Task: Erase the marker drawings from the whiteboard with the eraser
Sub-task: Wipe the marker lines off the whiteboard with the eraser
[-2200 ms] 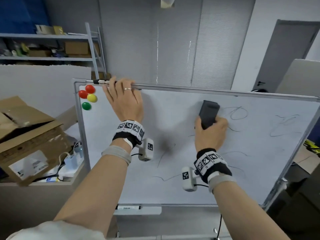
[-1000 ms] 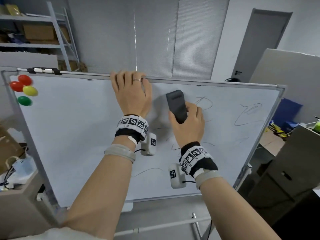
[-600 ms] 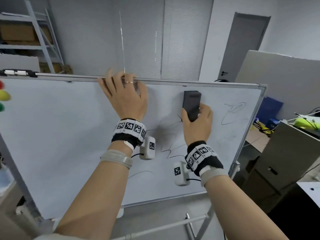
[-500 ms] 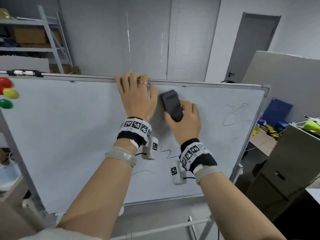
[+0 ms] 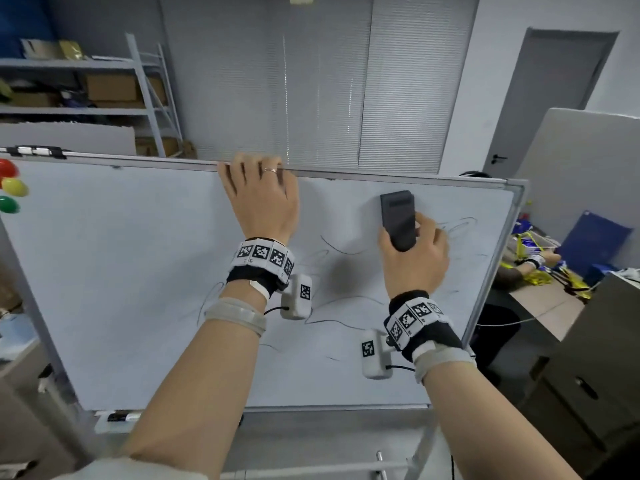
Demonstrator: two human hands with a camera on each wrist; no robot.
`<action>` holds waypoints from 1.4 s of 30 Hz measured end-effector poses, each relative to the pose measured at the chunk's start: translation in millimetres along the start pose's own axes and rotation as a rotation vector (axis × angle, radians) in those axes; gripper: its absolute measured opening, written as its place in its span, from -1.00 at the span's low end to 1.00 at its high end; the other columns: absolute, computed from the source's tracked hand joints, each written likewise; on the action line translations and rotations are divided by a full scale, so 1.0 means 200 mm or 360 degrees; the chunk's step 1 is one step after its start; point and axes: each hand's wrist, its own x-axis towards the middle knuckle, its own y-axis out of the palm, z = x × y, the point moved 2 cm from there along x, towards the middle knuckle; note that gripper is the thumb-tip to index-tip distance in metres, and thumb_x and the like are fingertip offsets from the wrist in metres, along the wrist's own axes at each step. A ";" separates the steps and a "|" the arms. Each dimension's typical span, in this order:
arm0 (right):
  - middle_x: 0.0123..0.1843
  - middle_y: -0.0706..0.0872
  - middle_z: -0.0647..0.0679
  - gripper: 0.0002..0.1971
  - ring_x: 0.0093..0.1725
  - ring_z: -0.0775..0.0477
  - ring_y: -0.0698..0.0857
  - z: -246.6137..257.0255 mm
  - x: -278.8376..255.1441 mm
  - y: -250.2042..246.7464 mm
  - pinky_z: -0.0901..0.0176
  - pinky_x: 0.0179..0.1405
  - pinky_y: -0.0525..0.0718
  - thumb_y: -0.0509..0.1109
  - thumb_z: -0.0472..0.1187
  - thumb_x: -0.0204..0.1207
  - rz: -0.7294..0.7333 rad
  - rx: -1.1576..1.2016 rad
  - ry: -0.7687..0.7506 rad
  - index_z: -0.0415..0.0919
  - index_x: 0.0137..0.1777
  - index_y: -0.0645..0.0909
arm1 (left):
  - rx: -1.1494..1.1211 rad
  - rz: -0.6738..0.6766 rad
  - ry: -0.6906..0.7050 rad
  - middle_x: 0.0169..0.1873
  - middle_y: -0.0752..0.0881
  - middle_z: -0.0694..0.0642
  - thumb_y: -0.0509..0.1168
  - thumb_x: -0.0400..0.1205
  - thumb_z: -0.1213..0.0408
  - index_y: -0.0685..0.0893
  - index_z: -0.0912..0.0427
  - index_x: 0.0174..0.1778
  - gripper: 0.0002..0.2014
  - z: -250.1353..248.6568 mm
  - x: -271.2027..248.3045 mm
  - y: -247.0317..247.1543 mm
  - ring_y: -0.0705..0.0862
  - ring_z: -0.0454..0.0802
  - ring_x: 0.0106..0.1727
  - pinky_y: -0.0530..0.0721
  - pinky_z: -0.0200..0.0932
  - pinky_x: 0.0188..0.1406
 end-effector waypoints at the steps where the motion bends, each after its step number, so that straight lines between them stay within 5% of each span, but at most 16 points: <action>1: 0.12 0.67 -0.09 -0.46 0.11 -0.18 0.62 0.03 -0.01 0.01 -0.12 0.07 0.68 0.59 0.07 0.31 0.0013 0.0033 -0.0061 -0.02 0.30 0.65 | -0.0017 0.0017 0.0044 0.12 0.66 0.05 0.13 0.64 0.10 0.74 0.05 0.10 -0.70 -0.02 -0.02 0.00 0.50 0.16 0.41 0.12 0.25 0.70; 6: 0.09 0.65 -0.10 -0.48 0.08 -0.23 0.59 0.24 -0.16 0.15 -0.07 0.09 0.55 0.67 0.03 0.25 0.0312 0.0005 -0.0498 0.01 0.23 0.68 | -0.0056 0.0021 0.0158 0.13 0.66 0.01 0.12 0.67 0.13 0.72 0.00 0.18 -0.70 0.04 -0.02 -0.03 0.53 0.13 0.36 0.13 0.22 0.70; 11: 0.07 0.63 -0.03 -0.46 0.07 -0.19 0.59 0.25 -0.36 0.27 -0.05 0.08 0.35 0.64 0.11 0.21 0.0518 -0.0168 -0.0578 0.10 0.22 0.65 | -0.0123 0.0165 0.0307 0.19 0.62 -0.04 -0.02 0.74 0.12 0.67 -0.04 0.29 -0.62 0.14 0.01 -0.06 0.47 0.07 0.40 0.03 0.15 0.74; 17: 0.06 0.64 0.00 -0.47 0.08 -0.11 0.58 0.15 -0.41 0.20 -0.12 0.20 0.43 0.58 0.19 0.26 0.0426 -0.0261 -0.0399 0.04 0.21 0.63 | -0.0165 0.0080 0.0299 0.16 0.64 -0.04 0.04 0.77 0.09 0.69 0.01 0.22 -0.68 0.09 -0.03 -0.02 0.51 0.09 0.36 0.10 0.20 0.71; 24: 0.03 0.57 -0.03 -0.51 0.05 -0.27 0.64 -0.13 -0.23 -0.02 -0.29 0.16 0.58 0.55 0.14 0.36 0.0018 -0.0161 0.0454 -0.13 0.13 0.51 | -0.0190 -0.0016 0.0182 0.18 0.64 0.00 0.08 0.75 0.10 0.70 0.04 0.20 -0.69 0.09 -0.04 0.01 0.51 0.10 0.40 0.13 0.24 0.69; 28: 0.03 0.54 0.03 -0.49 -0.04 -0.09 0.60 0.03 -0.29 0.06 -0.15 0.02 0.68 0.62 0.11 0.34 0.0118 0.0000 0.0210 -0.09 0.17 0.56 | -0.0213 -0.0066 0.0159 0.19 0.65 0.02 0.15 0.72 0.11 0.71 0.04 0.19 -0.74 0.06 -0.05 0.01 0.51 0.12 0.43 0.15 0.23 0.69; 34: 0.06 0.65 0.01 -0.47 0.01 -0.14 0.66 0.25 -0.30 0.16 -0.08 0.06 0.57 0.62 0.20 0.31 0.0365 -0.0095 -0.0361 0.01 0.20 0.59 | -0.0145 -0.0073 0.0186 0.22 0.65 -0.01 0.17 0.71 0.14 0.70 0.01 0.20 -0.75 0.08 -0.06 -0.03 0.51 0.09 0.45 0.16 0.19 0.70; 40: 0.11 0.65 -0.08 -0.48 0.09 -0.23 0.64 0.02 -0.17 0.01 -0.25 0.10 0.64 0.55 0.12 0.40 0.0088 -0.0087 0.0009 -0.10 0.28 0.55 | -0.0161 -0.0049 -0.0010 0.09 0.67 -0.03 0.18 0.68 0.01 0.73 -0.01 0.02 -0.76 -0.05 -0.05 -0.03 0.54 0.07 0.38 0.12 0.33 0.68; 42: 0.13 0.66 -0.08 -0.48 0.09 -0.24 0.65 -0.03 -0.12 -0.04 -0.23 0.10 0.65 0.54 0.14 0.40 0.0095 -0.0102 -0.0008 -0.08 0.29 0.56 | -0.0168 0.0124 0.0101 0.00 0.68 -0.07 0.10 0.70 -0.04 0.73 -0.05 -0.02 -0.70 -0.21 -0.06 -0.01 0.55 0.03 0.34 0.02 0.37 0.69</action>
